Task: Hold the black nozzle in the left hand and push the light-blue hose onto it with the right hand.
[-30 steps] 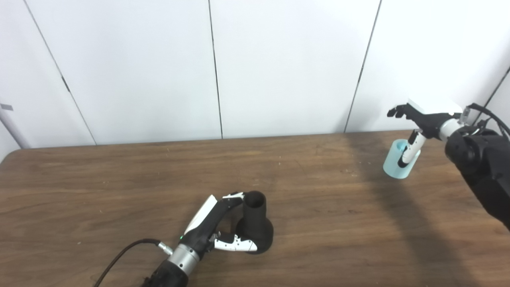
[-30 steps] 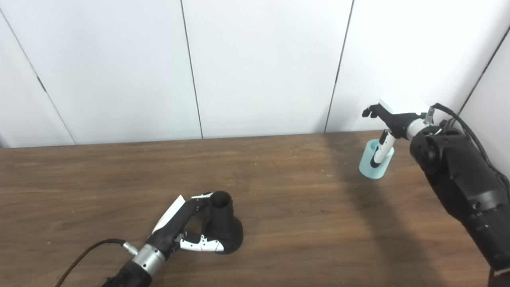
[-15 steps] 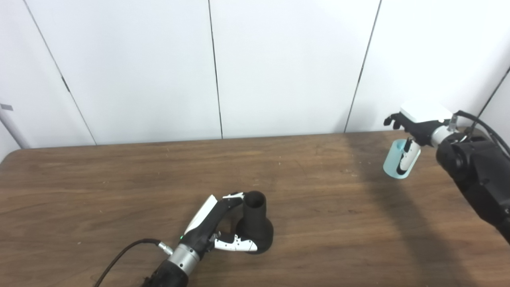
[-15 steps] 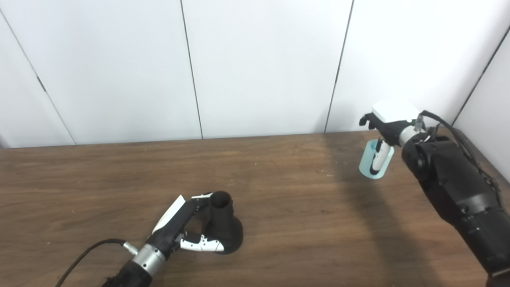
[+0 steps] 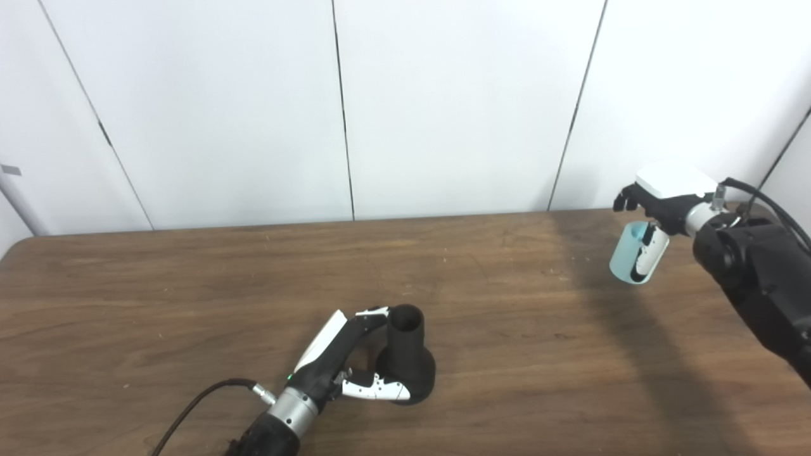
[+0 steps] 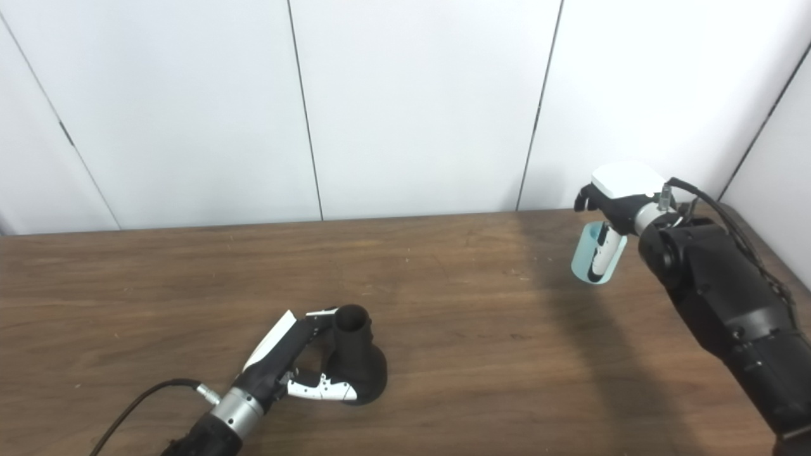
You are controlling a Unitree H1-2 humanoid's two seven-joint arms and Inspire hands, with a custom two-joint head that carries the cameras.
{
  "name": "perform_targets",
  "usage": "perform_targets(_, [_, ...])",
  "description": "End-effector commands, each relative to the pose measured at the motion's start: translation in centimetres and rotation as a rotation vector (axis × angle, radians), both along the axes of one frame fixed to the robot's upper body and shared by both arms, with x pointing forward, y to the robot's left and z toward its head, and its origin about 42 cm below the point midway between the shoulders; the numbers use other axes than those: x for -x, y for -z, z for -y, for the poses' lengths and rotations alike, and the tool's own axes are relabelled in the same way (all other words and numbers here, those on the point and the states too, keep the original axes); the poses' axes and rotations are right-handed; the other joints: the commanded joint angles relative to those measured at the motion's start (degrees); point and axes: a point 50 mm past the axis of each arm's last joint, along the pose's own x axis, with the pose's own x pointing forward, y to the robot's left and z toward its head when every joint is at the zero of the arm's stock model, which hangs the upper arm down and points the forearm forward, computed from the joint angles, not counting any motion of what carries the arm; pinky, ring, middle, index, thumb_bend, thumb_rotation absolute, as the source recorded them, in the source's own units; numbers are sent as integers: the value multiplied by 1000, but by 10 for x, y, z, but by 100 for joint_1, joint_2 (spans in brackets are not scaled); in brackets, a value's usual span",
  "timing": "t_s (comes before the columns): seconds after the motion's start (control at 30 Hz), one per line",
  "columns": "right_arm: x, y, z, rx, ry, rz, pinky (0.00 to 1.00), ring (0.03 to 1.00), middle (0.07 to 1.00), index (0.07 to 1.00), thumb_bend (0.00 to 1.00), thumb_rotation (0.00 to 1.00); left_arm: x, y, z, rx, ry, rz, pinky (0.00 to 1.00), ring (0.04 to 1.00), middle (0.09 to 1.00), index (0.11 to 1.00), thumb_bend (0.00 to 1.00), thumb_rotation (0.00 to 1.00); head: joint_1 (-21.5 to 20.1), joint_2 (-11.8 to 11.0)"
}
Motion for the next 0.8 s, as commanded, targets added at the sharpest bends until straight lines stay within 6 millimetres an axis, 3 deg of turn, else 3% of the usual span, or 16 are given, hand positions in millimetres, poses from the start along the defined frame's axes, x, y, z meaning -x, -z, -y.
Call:
perform_targets(0.0, [-7, -40, 6, 38, 5, 86, 523, 655, 734, 678, 980, 128, 6, 13, -4, -63, 1, -70, 1000, 897, 760, 482, 525, 72, 7, 2])
perform_targets(0.77, [-8, -43, 11, 52, 22, 85, 523, 631, 707, 658, 963, 100, 4, 12, -3, -63, -3, -78, 1000, 897, 763, 482, 525, 72, 17, 40])
